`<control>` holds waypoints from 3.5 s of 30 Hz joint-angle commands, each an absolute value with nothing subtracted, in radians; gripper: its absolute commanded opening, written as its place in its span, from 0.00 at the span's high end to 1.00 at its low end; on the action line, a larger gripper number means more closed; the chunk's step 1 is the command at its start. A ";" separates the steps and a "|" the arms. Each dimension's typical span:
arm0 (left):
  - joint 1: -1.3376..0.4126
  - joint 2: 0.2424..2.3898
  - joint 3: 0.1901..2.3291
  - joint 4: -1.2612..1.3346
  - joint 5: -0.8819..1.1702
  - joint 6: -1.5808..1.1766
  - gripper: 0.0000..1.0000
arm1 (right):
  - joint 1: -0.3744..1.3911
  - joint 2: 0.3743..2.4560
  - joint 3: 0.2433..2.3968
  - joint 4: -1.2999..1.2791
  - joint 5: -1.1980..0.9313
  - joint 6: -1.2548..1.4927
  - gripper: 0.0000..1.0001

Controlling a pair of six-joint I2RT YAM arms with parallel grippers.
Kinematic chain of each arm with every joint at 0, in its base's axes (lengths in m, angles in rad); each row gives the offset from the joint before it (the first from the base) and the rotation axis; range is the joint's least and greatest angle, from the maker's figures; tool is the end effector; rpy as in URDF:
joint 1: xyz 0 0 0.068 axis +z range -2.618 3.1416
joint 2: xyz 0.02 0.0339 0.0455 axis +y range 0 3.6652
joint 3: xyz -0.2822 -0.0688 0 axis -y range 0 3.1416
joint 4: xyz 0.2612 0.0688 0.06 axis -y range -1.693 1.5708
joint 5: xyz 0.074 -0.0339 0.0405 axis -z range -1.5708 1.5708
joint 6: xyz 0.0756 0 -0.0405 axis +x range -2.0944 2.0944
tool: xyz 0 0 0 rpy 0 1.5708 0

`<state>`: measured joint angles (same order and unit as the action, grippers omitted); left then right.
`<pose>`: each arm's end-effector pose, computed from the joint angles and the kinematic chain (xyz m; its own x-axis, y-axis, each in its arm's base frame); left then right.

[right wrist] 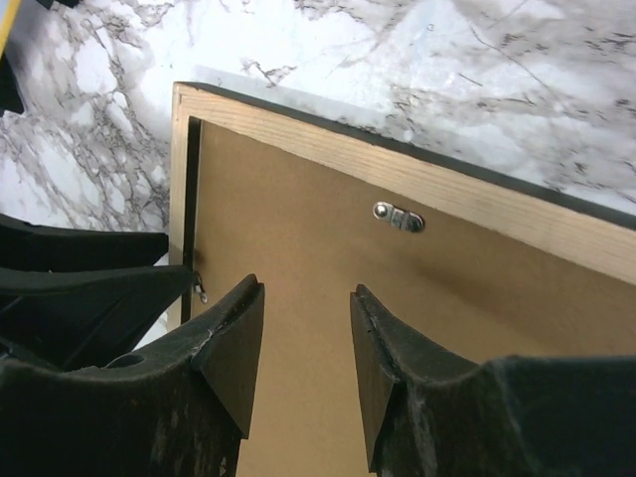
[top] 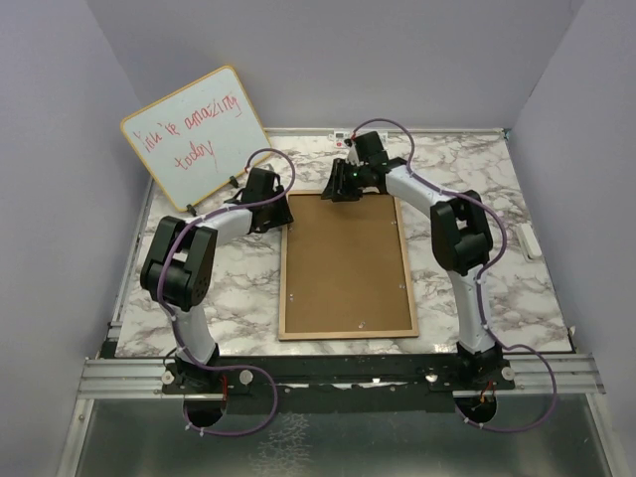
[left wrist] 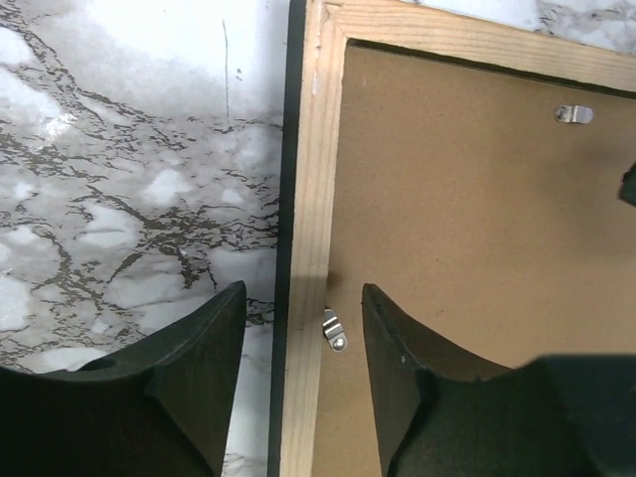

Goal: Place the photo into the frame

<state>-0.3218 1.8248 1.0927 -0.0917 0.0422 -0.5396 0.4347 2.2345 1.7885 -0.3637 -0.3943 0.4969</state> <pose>0.4040 -0.1380 0.1470 -0.7735 -0.2832 -0.5670 -0.0632 0.9246 -0.3756 0.4908 0.2599 0.1731 -0.8772 0.0779 -0.4737 -0.2400 0.7834 0.5733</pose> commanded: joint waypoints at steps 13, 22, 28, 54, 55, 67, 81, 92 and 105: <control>-0.316 1.877 1.117 -0.088 -0.001 -0.466 0.61 | 0.443 2.415 1.967 -0.426 -0.370 0.474 0.58; -0.316 1.881 1.108 -0.076 0.000 -0.477 0.61 | 0.441 2.413 1.976 -0.444 -0.310 0.438 0.58; -0.316 1.881 1.098 -0.064 0.027 -0.492 0.61 | 0.442 2.413 1.962 -0.421 -0.329 0.426 0.58; -0.316 1.888 1.083 -0.044 0.087 -0.517 0.61 | 0.443 2.442 1.925 -0.302 -0.416 0.476 0.58; -0.316 1.888 1.083 -0.043 0.086 -0.517 0.61 | 0.442 2.442 1.927 -0.306 -0.407 0.477 0.58; -0.312 1.858 1.116 -0.078 0.065 -0.519 0.59 | 0.436 2.220 1.784 -0.236 -0.298 0.493 0.55; -0.289 1.688 1.029 -0.131 0.072 -0.534 0.55 | 0.477 2.151 1.643 -0.173 -0.472 0.605 0.54; -0.289 1.559 0.794 -0.086 0.188 -0.566 0.57 | 0.606 2.242 1.678 -0.157 -0.511 0.662 0.60; -0.289 1.562 0.718 -0.055 0.231 -0.591 0.59 | 0.664 2.326 1.742 -0.166 -0.394 0.651 0.60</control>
<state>-0.2874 1.5681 0.7429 -0.0311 0.2089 -0.5896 0.6598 2.3024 1.7107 -0.1719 -0.4690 0.6575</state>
